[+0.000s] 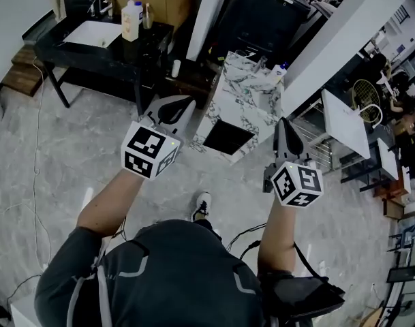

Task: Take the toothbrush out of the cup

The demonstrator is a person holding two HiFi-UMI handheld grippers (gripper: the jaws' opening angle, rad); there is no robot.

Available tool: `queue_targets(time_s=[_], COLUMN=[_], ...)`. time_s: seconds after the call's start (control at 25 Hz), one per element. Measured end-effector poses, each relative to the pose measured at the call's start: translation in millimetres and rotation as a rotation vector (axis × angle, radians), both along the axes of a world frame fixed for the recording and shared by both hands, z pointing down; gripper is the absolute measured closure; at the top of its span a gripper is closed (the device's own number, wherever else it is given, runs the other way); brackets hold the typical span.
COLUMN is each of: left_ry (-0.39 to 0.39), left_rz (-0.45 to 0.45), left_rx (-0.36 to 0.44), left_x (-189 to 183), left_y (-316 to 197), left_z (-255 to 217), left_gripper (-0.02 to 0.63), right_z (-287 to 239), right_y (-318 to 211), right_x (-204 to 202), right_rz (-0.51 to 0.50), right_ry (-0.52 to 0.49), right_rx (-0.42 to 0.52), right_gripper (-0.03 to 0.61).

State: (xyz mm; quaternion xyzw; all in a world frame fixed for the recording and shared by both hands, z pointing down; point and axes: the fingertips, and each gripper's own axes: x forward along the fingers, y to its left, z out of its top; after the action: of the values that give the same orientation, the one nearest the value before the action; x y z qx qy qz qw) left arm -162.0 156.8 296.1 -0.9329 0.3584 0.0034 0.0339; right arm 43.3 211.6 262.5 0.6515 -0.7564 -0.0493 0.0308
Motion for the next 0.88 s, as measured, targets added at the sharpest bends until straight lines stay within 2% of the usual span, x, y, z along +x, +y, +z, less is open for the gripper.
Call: queue_targets(time_s=[0.2, 0.48, 0.88], left_ry=[-0.008, -0.023, -0.034], left_rz=[-0.049, -0.097, -0.124], left_rx=[-0.009, -0.009, -0.02], left_x=[-2.8, 22.3, 126.1], left_y=[-25.4, -91.3, -204.2], left_z=[4.6, -2.8, -3.8], left_gripper=[0.604, 0.604, 0.604], right_z=[1.3, -0.5, 1.2], right_y=[-35.6, -112.0, -219.7], right_x=[-1.3, 31.1, 127.5], right_rz=[-0.041, -0.069, -0.105], right_ry=[0.01, -0.016, -0.008], right_rx=[0.006, 0.015, 0.008], right_gripper=[0.549, 0.549, 0.549])
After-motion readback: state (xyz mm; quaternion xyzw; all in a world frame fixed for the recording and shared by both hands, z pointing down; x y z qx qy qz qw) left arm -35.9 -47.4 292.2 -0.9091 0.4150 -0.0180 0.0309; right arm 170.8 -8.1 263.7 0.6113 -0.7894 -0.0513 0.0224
